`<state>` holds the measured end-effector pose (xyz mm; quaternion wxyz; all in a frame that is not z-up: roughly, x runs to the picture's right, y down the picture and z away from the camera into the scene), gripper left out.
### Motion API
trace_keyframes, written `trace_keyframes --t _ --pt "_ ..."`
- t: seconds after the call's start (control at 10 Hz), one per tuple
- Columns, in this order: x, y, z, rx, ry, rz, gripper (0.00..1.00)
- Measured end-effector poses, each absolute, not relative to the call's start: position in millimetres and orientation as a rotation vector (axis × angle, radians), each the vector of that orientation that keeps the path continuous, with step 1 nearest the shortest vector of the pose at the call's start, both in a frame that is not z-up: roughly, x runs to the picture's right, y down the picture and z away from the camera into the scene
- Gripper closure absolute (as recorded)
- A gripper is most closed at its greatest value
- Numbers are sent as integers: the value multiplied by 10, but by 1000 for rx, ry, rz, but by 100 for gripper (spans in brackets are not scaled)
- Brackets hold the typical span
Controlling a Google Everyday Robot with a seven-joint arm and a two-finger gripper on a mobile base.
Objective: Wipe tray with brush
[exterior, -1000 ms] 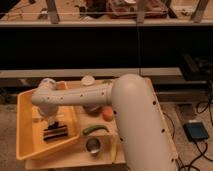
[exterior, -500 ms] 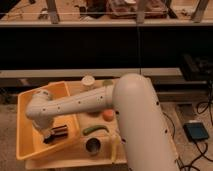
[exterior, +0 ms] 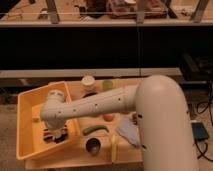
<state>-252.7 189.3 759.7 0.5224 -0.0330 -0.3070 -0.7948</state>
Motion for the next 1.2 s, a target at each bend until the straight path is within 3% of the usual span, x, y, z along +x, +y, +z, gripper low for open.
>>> trace_keyframes --t 0.8,1.2 --pt "-2934 1379 8021 -49 -694 -1963 90" --pt "-3353 1629 7897 -40 -761 -2001 90"
